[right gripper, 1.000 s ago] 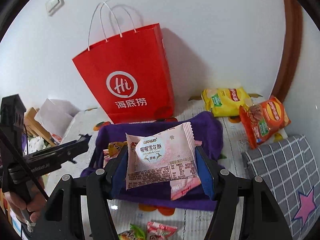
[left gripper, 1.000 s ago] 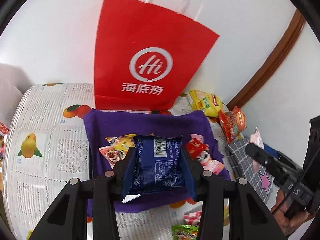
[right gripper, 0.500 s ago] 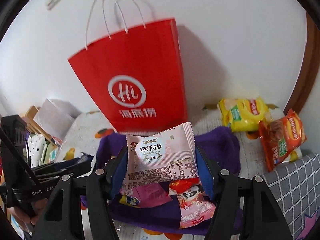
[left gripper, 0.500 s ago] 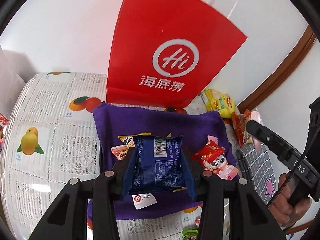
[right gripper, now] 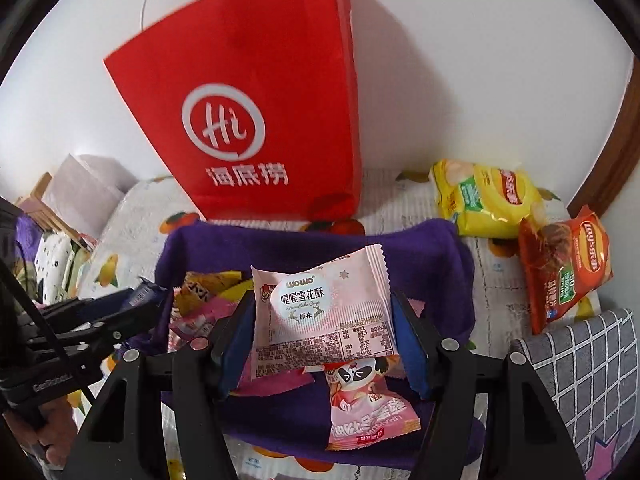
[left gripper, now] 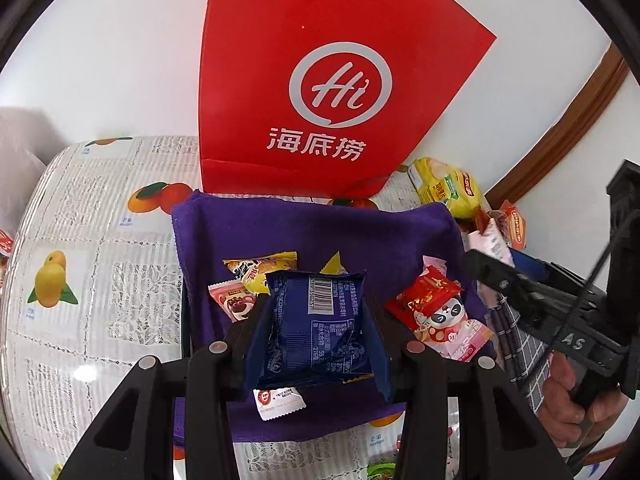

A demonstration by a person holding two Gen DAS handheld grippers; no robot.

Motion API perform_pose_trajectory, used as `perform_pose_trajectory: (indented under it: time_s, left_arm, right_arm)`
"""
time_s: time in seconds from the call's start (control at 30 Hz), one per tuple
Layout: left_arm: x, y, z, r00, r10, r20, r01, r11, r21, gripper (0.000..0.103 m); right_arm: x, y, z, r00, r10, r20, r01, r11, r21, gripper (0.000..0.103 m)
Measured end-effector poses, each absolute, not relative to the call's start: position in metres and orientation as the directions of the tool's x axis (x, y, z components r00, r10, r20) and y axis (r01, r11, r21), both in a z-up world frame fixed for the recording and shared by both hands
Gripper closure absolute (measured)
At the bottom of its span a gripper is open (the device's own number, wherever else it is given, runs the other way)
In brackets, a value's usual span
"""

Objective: Organize snacks
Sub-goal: 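Open the right tool over the towel while the left tool releases the blue packet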

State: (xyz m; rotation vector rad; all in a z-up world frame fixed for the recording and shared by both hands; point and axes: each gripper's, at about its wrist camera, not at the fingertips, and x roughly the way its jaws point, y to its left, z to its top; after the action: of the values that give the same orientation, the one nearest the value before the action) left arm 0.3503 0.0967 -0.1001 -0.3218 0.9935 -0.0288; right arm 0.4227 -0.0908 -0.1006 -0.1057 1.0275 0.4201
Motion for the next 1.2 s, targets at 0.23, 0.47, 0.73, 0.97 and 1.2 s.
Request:
perform_pose_trajectory:
  time_s: [0.23,0.47,0.73,0.97,1.2]
  left_arm:
    - [0.351,0.091,-0.103,0.547,-0.137,-0.826,-0.124,0.962,-0.242,0.060]
    - [0.352,0.092,-0.107,0.543,-0.138,-0.828,-0.130,0.961,-0.245,0.059]
    - [0.353,0.091,-0.110,0.534,-0.156,-0.831,-0.122,0.959,-0.258,0.059]
    - [0.353,0.095,-0.107,0.538,-0.160,-0.828,-0.131,0.954,-0.269,0.059]
    - [0.354,0.101,-0.108,0.537,-0.159,-0.829,-0.149,0.949,-0.279,0.059]
  right_arm:
    - [0.423,-0.078,-0.119,0.400,0.254,-0.880,-0.422,0.904,0.069,0.039]
    - [0.422,-0.070,-0.127,0.380,0.234,-0.895,-0.446,0.894,0.044,0.038]
    - [0.422,-0.061,-0.140,0.367,0.194,-0.910,-0.451,0.893,0.008,0.038]
    - [0.420,-0.051,-0.146,0.345,0.202,-0.917,-0.470,0.883,0.017,0.034]
    - [0.422,-0.052,-0.150,0.338,0.186,-0.923,-0.459,0.888,0.011,0.029]
